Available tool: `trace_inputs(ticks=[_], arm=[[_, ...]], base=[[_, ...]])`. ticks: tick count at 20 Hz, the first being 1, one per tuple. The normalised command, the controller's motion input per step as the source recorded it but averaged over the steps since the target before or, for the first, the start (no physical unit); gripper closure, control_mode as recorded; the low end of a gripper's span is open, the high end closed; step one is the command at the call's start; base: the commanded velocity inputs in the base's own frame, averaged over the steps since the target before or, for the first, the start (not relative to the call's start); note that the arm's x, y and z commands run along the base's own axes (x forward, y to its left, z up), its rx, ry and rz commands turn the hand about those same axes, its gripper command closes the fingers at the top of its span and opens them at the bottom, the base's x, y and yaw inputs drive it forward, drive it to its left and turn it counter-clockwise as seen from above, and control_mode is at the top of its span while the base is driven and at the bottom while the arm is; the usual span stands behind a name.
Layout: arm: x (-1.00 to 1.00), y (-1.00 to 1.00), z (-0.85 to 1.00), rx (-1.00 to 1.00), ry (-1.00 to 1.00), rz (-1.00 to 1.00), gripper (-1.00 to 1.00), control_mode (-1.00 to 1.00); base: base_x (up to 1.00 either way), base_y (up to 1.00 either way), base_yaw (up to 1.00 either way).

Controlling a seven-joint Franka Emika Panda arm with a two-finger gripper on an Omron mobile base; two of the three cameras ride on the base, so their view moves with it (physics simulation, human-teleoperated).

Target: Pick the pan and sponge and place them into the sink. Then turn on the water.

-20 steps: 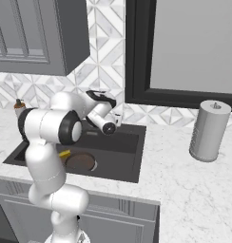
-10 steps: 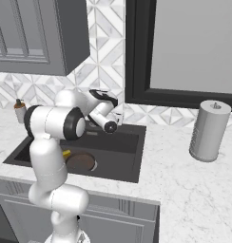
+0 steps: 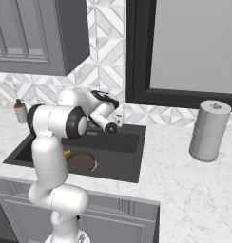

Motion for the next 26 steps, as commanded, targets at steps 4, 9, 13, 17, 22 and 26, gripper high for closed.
trace_inputs(ticks=[4, 9, 13, 17, 22, 26], arm=[[0.12, 0.02, -0.08, 0.00, 0.00, 0.00, -1.00, -1.00], [0.19, 0.10, 0.00, 0.00, 0.00, 0.00, -1.00, -1.00], [0.19, 0.07, 0.00, 0.00, 0.00, 0.00, -1.00, -1.00], [0.13, 0.00, -0.02, 0.00, 0.00, 0.00, -1.00, -1.00], [0.10, 0.00, -0.06, 0.00, 0.00, 0.00, -1.00, -1.00], [0.15, 0.00, -0.10, 0.00, 0.00, 0.00, -1.00, -1.00]], base=[[0.00, 0.00, 0.00], [0.00, 0.00, 0.00], [0.00, 0.00, 0.00], [0.00, 0.00, 0.00], [0.00, 0.00, 0.00], [0.00, 0.00, 0.00]])
